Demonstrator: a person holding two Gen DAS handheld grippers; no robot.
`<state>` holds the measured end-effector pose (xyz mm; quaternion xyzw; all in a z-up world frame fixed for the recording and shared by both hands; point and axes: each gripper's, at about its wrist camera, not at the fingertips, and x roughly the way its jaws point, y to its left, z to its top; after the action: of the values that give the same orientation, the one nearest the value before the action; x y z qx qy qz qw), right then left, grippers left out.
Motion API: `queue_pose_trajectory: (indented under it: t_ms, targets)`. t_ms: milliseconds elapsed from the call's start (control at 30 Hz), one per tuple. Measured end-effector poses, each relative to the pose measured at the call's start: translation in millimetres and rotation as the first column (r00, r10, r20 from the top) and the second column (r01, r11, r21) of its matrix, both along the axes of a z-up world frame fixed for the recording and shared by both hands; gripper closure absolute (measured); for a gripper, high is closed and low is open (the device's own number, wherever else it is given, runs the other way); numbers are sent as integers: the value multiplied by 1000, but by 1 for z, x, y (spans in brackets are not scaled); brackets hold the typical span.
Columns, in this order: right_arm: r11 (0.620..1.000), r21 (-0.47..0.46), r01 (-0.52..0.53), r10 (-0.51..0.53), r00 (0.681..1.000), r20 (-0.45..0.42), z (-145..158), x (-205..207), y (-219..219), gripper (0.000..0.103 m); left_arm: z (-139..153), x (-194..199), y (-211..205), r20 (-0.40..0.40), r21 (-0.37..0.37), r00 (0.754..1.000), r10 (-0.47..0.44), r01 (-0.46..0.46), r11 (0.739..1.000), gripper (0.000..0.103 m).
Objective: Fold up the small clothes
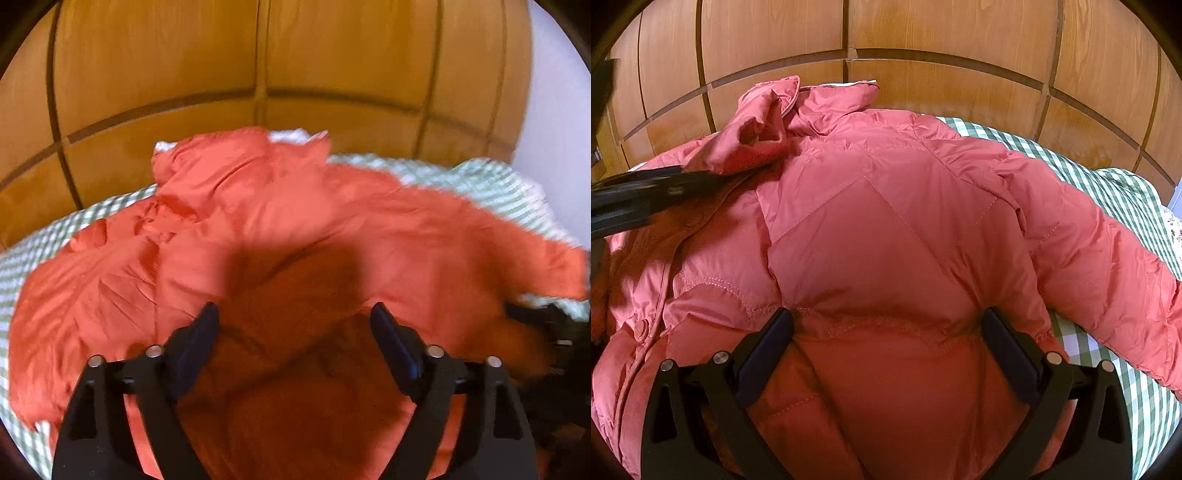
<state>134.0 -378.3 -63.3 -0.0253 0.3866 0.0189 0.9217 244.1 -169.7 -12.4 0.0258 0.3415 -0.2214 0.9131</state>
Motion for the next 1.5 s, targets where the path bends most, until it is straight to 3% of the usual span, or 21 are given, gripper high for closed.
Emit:
queue_pose_trajectory:
  t_ms: [100,167,233,267,400,433,467,500,600,767,800,933,1033,1100,1233,1300,1367,1500]
  targets:
    - [1000,0,0,0,1000,0,0,0,0,2,17,-20,11,64,-40,998,-7,9,999,20]
    - [1000,-2,0,0,1000,0,0,0,0,2,26,-28,27,120,-42,991,57,-52,998,20]
    - [1000,-5,1,-1,1000,1,0,0,0,2,32,-27,54,144,-80,973,183,-173,982,20]
    - [1000,-6,1,-1,1000,1,0,0,0,2,33,-24,69,141,-101,958,249,-236,966,20]
    - [1000,-7,1,-1,1000,2,1,0,1,2,20,-5,133,73,-110,843,533,-524,844,39]
    - [1000,-7,1,-1,1000,2,1,0,1,2,13,-1,142,49,-98,827,560,-554,827,46]
    - [1000,-8,1,-1,1000,2,1,0,1,2,1,5,152,11,-64,809,588,-586,807,47]
    - [1000,-6,1,-1,1000,2,1,0,1,2,-8,8,155,-9,-36,805,593,-593,804,47]
    - [1000,-20,4,-4,1000,7,2,-1,3,2,-39,12,150,-39,31,830,556,-555,831,47]
    - [990,-138,30,-31,999,-7,19,2,17,2,-44,7,145,-32,43,831,556,-554,831,46]
    - [990,-137,40,-37,999,22,30,3,20,2,-45,7,146,-36,34,832,554,-553,832,46]
    - [999,12,-45,43,990,137,85,26,46,2,-47,11,147,-41,24,833,552,-552,834,45]
    - [997,-41,-67,73,984,162,100,66,81,2,-46,15,147,-43,27,834,550,-549,835,42]
    - [993,-91,-77,87,989,118,92,97,101,2,-47,15,148,-50,21,835,548,-547,837,38]
    - [978,-205,-22,21,1000,-6,49,150,112,2,-48,14,151,-62,-2,836,545,-546,838,33]
    - [984,-174,32,-42,997,-58,29,154,93,2,-47,11,156,-57,-33,836,546,-549,835,24]
    - [993,-80,91,-100,989,-106,16,145,70,2,-45,7,162,-53,-68,834,550,-552,831,21]
    - [990,-60,126,-129,990,-53,5,121,55,2,-49,13,165,-81,-67,842,534,-539,840,20]
